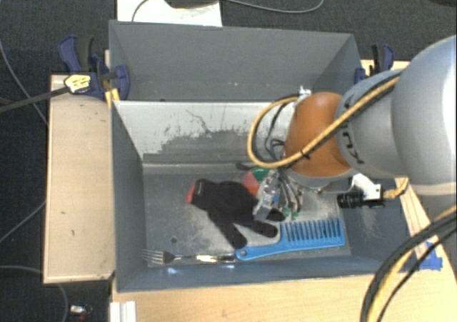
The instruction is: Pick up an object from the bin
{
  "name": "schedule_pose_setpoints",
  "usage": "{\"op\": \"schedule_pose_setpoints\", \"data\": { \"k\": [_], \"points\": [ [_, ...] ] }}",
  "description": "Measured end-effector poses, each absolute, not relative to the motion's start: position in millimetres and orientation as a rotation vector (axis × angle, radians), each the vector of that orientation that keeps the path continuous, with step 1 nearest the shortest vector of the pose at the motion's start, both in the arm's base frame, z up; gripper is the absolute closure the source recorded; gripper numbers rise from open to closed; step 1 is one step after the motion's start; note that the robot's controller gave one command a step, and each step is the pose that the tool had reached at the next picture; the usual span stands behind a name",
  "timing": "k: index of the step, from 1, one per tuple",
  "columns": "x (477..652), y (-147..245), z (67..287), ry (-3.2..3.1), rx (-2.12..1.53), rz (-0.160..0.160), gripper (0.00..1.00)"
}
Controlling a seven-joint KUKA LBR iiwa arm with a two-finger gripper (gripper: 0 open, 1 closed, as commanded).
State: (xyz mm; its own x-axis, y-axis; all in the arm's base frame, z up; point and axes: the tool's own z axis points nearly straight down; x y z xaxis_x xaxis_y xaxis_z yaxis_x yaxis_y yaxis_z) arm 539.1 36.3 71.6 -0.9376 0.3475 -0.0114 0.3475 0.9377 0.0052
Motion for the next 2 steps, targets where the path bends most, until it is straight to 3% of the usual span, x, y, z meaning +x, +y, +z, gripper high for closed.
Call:
{"op": "schedule_pose_setpoints", "data": {
  "k": [1, 2],
  "points": [
    [536.7, 31, 118, 3.092, 0.528, 0.002, 1.0],
    [534.6, 41, 249, 3.082, 0.573, 0.003, 1.0]
  ]
}}
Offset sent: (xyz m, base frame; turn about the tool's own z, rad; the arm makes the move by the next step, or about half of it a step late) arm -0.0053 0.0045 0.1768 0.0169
